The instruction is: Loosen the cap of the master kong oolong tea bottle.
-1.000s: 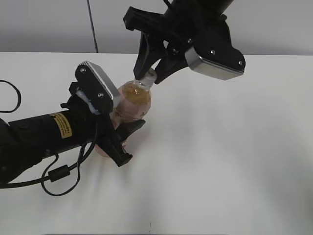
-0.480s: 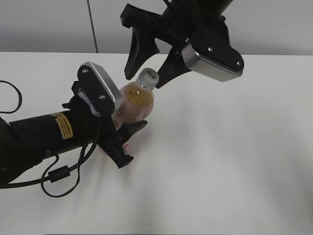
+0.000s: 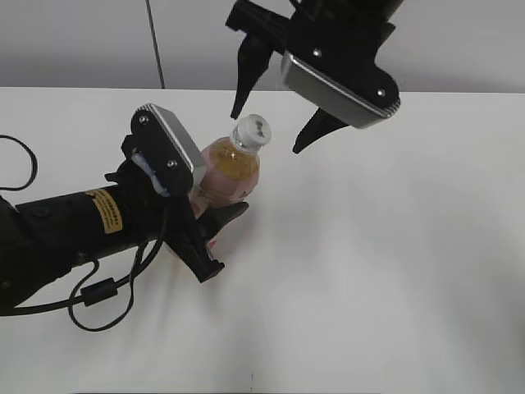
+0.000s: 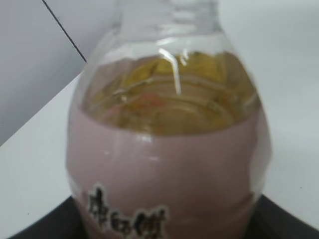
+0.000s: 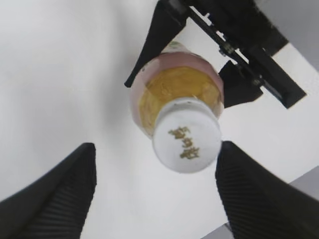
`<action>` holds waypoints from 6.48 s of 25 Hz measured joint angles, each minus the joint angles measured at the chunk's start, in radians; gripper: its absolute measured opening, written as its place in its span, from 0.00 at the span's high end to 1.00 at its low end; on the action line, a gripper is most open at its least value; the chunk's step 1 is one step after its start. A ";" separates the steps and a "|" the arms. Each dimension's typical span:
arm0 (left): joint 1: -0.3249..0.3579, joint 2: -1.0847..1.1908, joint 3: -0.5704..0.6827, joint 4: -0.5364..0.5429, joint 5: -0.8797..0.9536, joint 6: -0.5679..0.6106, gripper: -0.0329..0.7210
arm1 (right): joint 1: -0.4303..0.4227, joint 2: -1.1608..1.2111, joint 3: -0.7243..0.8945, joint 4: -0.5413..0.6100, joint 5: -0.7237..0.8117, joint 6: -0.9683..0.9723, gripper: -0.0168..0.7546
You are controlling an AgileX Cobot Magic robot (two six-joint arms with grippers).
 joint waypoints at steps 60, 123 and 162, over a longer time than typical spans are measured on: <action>0.000 0.201 0.012 -0.143 -0.385 -0.312 0.44 | -0.250 -0.051 0.124 -0.064 -0.208 2.010 0.24; 0.000 -0.713 0.168 -0.193 0.583 -0.380 0.30 | -0.251 -0.130 0.165 -0.189 -0.019 2.287 0.24; -0.002 -1.763 0.019 -0.204 1.772 -0.285 0.36 | -0.251 -1.654 1.121 -0.438 -0.094 2.429 0.39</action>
